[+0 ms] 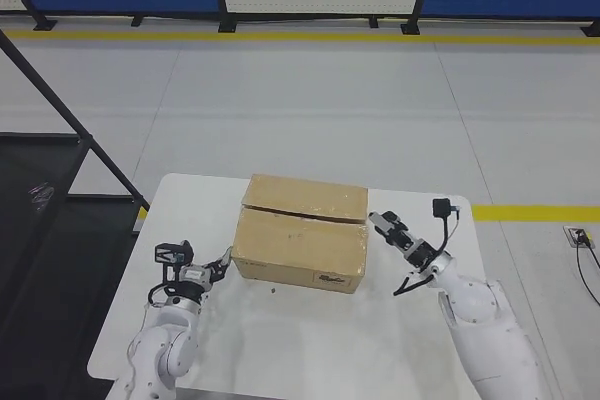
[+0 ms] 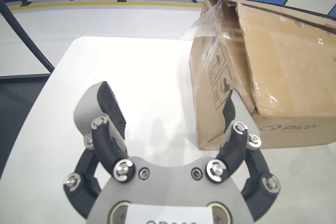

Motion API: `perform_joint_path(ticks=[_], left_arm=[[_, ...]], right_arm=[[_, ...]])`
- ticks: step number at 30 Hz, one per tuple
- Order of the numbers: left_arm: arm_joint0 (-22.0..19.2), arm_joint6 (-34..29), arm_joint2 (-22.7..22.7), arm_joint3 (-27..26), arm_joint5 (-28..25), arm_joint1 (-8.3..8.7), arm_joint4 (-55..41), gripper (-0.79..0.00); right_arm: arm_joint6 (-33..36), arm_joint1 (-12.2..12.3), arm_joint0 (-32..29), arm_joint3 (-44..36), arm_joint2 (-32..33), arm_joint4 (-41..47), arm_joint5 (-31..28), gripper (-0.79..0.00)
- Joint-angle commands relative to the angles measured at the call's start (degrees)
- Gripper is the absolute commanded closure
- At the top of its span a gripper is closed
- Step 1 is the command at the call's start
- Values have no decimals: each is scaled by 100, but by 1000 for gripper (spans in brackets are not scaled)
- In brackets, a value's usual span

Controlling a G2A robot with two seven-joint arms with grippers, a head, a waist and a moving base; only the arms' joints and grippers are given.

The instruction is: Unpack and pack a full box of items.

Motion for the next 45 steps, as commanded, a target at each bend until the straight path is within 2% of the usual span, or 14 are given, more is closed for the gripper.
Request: perform_joint_path(ticks=[1, 14, 25, 35, 39, 45], left_arm=[[46, 40, -18, -20, -6, -1, -26, -785], [262, 168, -222, -219, 65, -6, -280, -785], [389, 359, -464, -579, -152, 19, -366, -785], [503, 467, -770, -911, -560, 71, -425, -785], [573, 418, -888, -1115, -1044, 96, -724, -785], [760, 309, -1021, -1490, -1816, 182, -316, -785]], right_arm=[[197, 4, 100, 127, -56, 158, -118, -785], [1295, 92, 402, 554, -160, 1203, -666, -785], [2695, 277, 39, -44, -48, 2444, -1307, -785], [2602, 542, -642, -1180, -217, 2431, -1459, -785], [2511, 711, -914, -1565, -293, 2402, -1550, -785], [2333, 948, -1247, -1967, -412, 1988, -1728, -785]])
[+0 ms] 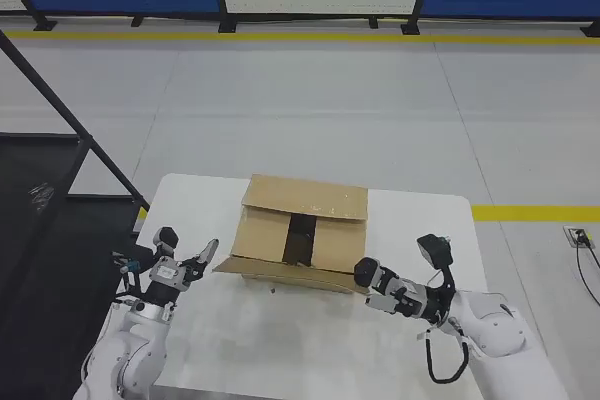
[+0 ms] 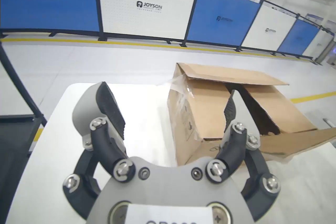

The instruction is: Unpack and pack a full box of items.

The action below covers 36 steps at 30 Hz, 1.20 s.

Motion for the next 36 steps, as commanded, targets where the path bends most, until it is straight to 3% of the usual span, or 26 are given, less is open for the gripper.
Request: perform_joint_path(ticks=[1, 11, 20, 25, 33, 36], left_arm=[[70, -42, -26, -107, -266, 27, 125, -785], [451, -470, -164, -549, -1293, 163, 764, -785], [572, -479, -106, -326, -1476, 237, 1465, -785], [535, -428, -46, -178, -1337, 247, 1520, -785], [438, -389, 118, -32, -1145, 237, 1486, -785], [438, -389, 118, -32, -1145, 237, 1486, -785]], right_arm=[[-23, 70, -73, -67, -46, -128, -23, -785], [-102, 163, -105, -32, -261, -796, 361, -785], [-583, 135, 37, 92, -546, -1004, 620, -785], [-922, 89, 221, 208, -701, -605, 846, -785], [-1335, -47, 907, 769, -861, 1177, 1968, -785], [-1603, -69, 1000, 920, -846, 1258, 2199, -785]])
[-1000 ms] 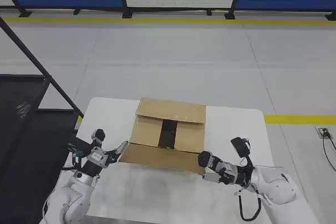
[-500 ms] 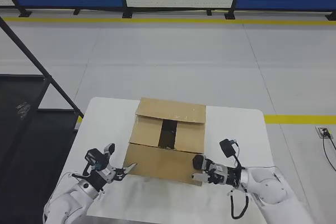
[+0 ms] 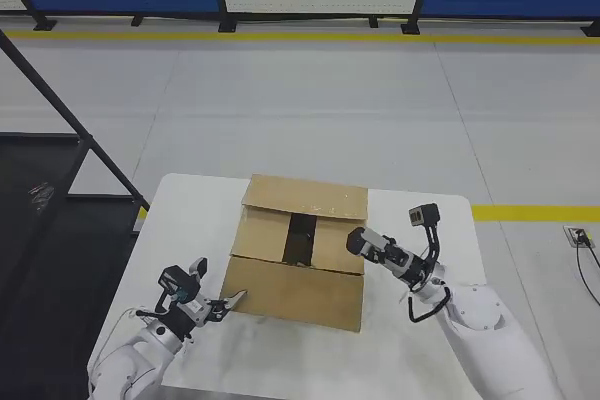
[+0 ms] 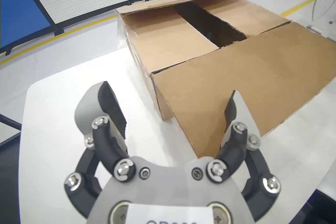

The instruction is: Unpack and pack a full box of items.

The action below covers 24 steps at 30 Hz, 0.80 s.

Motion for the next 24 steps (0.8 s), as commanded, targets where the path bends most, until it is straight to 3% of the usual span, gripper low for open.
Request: perform_joint_path(ticks=[1, 13, 24], left_arm=[[0, 0, -1, -1, -1, 0, -1, -785], [0, 0, -1, -1, -1, 0, -1, -785], [24, -3, 58, -46, 151, 2, -86, -785]], right_arm=[[64, 1, -5, -8, 1, -13, -67, -785], [38, -4, -18, -13, -2, 35, -45, -785], [526, -98, 631, 827, -244, 489, 1146, -785]])
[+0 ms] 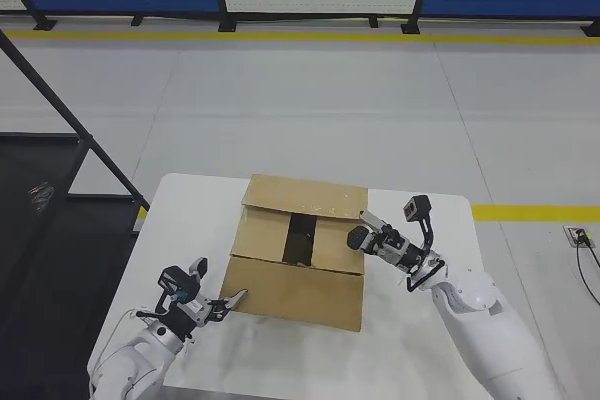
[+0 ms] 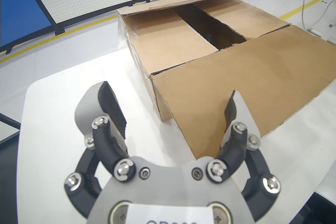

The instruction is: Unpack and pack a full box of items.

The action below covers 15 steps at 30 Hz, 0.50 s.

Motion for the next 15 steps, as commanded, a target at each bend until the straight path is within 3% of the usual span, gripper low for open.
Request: perform_joint_path(ticks=[1, 15], left_arm=[[-10, -14, 16, -1, 32, 4, -8, -785], [-88, -103, 194, 66, 89, 23, -10, -785]], right_arm=[[-2, -32, 138, 193, -64, 53, 78, -785], [-424, -319, 975, 1302, -401, 437, -99, -785]])
